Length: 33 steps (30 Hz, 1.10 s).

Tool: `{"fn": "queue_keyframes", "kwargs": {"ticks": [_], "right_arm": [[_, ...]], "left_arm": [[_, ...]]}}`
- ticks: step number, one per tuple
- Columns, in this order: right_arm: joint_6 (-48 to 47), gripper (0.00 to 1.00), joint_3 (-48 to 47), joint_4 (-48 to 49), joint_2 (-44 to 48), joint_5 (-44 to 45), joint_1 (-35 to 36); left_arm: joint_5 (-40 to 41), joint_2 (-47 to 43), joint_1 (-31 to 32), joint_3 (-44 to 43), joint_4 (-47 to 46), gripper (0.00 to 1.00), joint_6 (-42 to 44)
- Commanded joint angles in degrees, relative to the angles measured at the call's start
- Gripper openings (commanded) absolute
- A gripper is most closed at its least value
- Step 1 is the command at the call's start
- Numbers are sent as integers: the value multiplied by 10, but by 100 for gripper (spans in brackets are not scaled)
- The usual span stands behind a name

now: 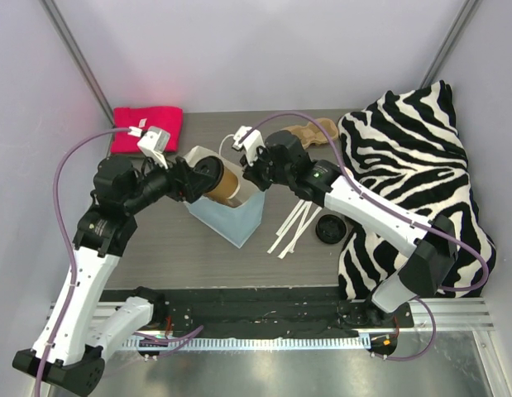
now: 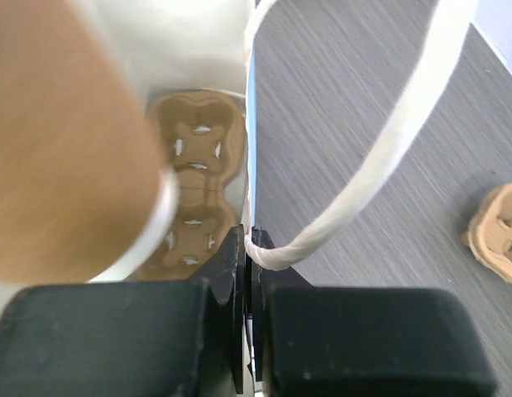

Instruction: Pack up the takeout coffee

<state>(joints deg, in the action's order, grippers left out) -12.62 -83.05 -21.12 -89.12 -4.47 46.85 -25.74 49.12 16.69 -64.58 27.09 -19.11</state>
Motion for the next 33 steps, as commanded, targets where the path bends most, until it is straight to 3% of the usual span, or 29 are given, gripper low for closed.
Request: {"fn": "queue_keyframes", "kwargs": {"ticks": [1, 6, 13, 15, 18, 26, 28, 33], "right_arm": [[2, 1, -16, -1, 11, -34, 5], [-40, 1, -26, 8, 12, -47, 8], [-165, 1, -5, 8, 47, -125, 5], [-200, 1, 1, -8, 58, -148, 0], [-225, 1, -9, -44, 59, -158, -9], [-273, 1, -34, -152, 47, -152, -28], [-286, 1, -34, -167, 53, -154, -34], [-298, 1, -36, -176, 61, -157, -39]], "left_arm": [[38, 13, -3, -52, -71, 16, 3], [33, 44, -4, -103, -26, 16, 43], [-35, 29, -4, -136, 101, 13, 286], [-62, 28, -4, -150, 129, 12, 314], [-38, 31, -3, -167, 145, 10, 322], [83, 96, -10, -267, 144, 9, 240], [134, 129, -30, -282, 167, 8, 244], [110, 205, -107, -278, 216, 11, 247]]}}
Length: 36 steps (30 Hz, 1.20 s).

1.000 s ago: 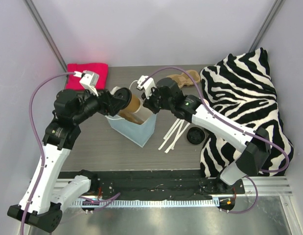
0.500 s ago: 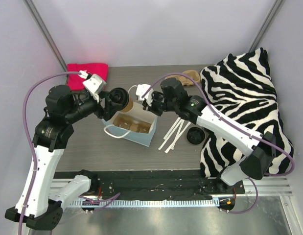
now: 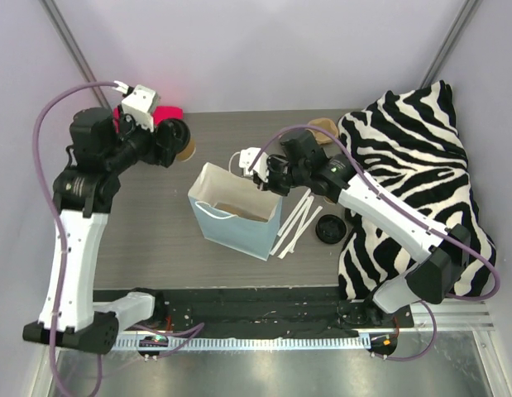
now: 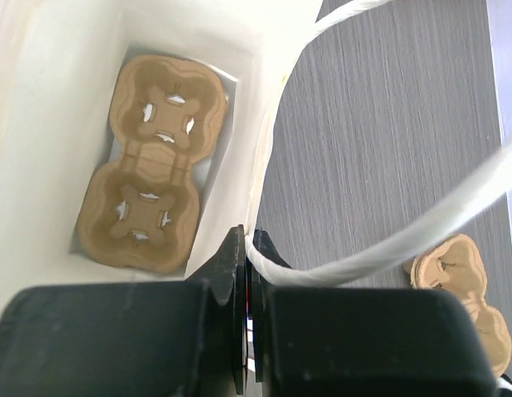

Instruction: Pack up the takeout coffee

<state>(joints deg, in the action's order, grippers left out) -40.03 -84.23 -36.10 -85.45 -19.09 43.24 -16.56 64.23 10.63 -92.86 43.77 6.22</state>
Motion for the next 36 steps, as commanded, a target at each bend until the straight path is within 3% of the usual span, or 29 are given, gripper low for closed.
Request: {"fn": "queue_keyframes", "kwargs": {"ticks": [1, 7, 23, 28, 36], "right_arm": [[-26, 1, -26, -28, 23, -10, -4], [-16, 1, -37, -27, 16, -11, -4], [0, 1, -38, -23, 14, -2, -4], [-13, 1, -39, -28, 14, -2, -4], [-18, 1, -41, -31, 13, -2, -4]], "left_arm": [[7, 58, -58, 32, 42, 10, -7], [-4, 32, -86, 203, -72, 15, 37], [-24, 13, -104, 447, -243, 21, 120], [-21, 18, -104, 456, -215, 31, 141], [-16, 11, -127, 441, -113, 59, 179]]}}
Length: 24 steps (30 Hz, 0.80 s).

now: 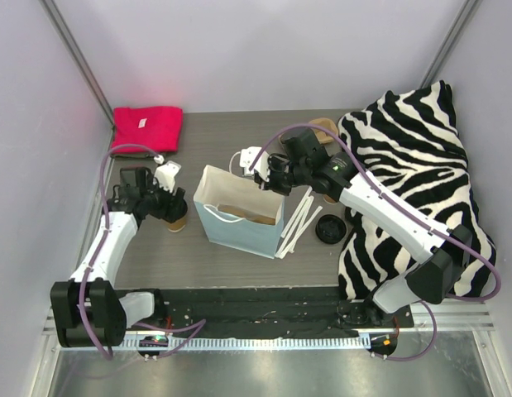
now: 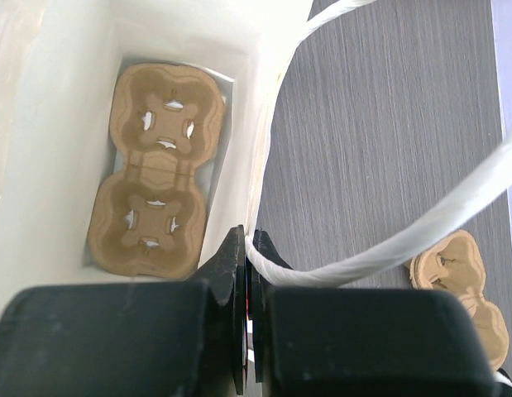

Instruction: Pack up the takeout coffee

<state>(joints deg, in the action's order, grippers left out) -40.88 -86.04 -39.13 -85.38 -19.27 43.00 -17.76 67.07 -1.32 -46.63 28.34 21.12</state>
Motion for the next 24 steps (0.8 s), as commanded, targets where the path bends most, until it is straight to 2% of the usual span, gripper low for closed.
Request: {"fn": "queue_keyframes", "kwargs": {"ticks": [1, 5, 14, 24], "right_arm": [[-10, 1, -22, -2, 12, 0, -1], [-11, 1, -23, -1, 10, 0, -2], [-13, 1, -22, -2, 9, -1, -2], [-13, 1, -20, -3, 9, -2, -3]], "left_arm": [[-4, -19, -8, -22, 53, 61, 37], [-1, -18, -11, -27, 70, 70, 49], [11, 9, -13, -54, 112, 78, 64], [24, 32, -14, -63, 138, 81, 82]]}}
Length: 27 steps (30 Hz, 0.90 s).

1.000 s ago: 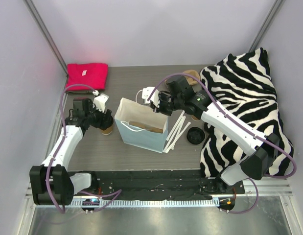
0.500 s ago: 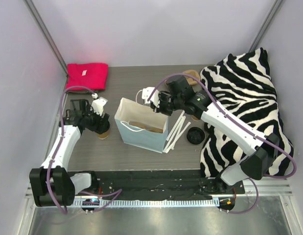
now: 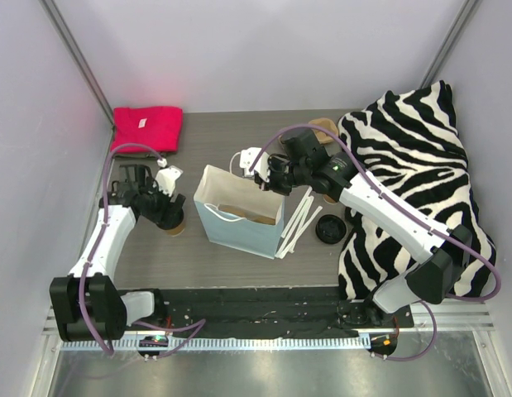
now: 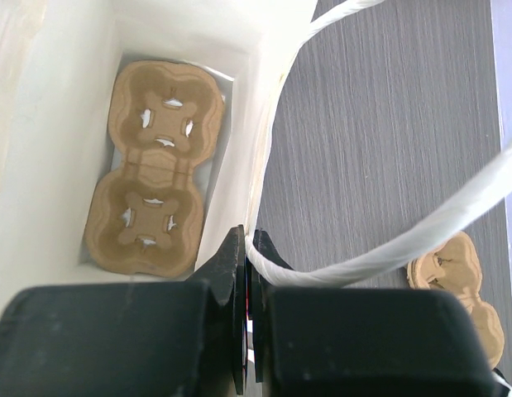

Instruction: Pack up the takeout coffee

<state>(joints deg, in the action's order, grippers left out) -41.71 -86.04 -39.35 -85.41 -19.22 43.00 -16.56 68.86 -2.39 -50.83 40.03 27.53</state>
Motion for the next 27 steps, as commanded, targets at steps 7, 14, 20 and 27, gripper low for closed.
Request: {"fn": "queue_keyframes", "kwargs": {"ticks": [7, 14, 20, 27], "right_arm": [[-7, 1, -20, 0, 8, -4, -3], [1, 1, -24, 8, 6, -13, -3], [10, 1, -23, 32, 9, -12, -4], [18, 1, -23, 38, 10, -7, -3]], "left_arm": [[27, 36, -4, -23, 29, 81, 33], [-42, 26, -7, -95, 96, 47, 22], [-138, -2, -7, -296, 154, 43, -83], [-181, 22, -7, -443, 201, 45, -116]]}}
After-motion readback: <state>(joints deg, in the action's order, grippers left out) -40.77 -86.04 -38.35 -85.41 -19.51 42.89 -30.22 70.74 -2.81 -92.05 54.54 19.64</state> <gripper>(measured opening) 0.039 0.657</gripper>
